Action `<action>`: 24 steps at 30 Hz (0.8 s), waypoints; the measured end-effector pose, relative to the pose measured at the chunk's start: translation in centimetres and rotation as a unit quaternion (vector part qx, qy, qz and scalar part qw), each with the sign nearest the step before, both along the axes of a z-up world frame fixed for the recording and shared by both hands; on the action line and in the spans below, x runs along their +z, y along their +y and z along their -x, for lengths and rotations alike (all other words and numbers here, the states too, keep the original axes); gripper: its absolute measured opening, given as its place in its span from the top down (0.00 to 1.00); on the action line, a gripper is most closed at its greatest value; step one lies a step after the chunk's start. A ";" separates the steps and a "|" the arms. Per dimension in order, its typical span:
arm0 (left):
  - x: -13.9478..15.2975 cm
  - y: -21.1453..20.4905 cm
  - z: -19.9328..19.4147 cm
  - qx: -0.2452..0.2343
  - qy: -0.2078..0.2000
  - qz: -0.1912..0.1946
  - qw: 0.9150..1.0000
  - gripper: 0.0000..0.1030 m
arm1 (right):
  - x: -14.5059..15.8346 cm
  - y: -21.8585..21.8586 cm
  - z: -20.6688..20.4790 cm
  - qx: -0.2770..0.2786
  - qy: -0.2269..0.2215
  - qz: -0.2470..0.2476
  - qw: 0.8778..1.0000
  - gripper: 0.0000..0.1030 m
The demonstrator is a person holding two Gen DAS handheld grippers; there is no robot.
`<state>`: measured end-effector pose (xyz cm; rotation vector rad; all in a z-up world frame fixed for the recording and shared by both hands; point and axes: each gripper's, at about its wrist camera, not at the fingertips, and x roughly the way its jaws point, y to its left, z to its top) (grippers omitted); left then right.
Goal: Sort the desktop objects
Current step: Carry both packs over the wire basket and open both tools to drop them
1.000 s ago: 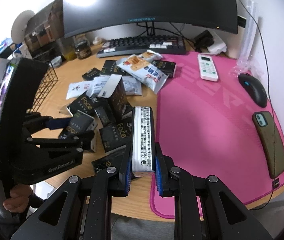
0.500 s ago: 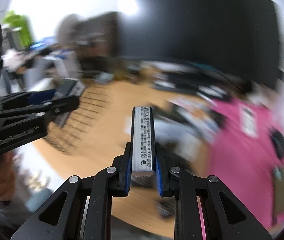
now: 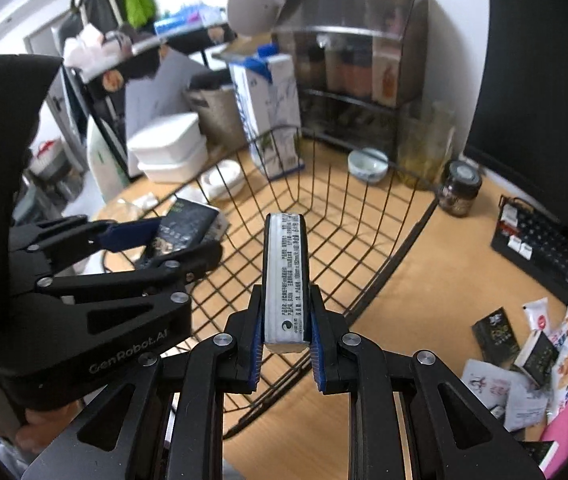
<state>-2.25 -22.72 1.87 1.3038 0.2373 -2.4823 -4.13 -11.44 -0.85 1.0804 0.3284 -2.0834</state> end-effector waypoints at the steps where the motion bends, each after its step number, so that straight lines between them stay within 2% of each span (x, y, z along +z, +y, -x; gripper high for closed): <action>1: -0.2 -0.3 0.1 -0.001 -0.003 -0.005 1.000 0.50 | -0.2 -0.1 0.2 -0.003 0.000 -0.002 1.000 0.81; 7: -0.6 -0.2 0.1 0.009 -0.017 -0.004 1.000 0.46 | -0.3 0.1 0.3 -0.002 0.005 0.002 1.000 0.80; 10: -0.1 0.0 -0.2 0.014 -0.006 0.001 1.000 0.35 | 0.4 0.7 0.1 -0.005 0.009 0.012 1.000 0.79; 14: 1.3 0.8 -0.9 0.007 0.024 0.010 1.000 0.30 | 2.0 2.6 -0.7 -0.014 0.025 0.035 0.999 0.67; 20: 3.3 4.8 -1.9 -0.020 0.063 0.047 0.997 0.28 | 5.1 7.4 -3.8 -0.028 0.070 0.064 0.995 0.51; 24: 4.1 8.8 -2.6 -0.063 0.078 0.067 0.993 0.24 | 6.1 11.1 -5.5 -0.048 0.093 0.067 0.992 0.48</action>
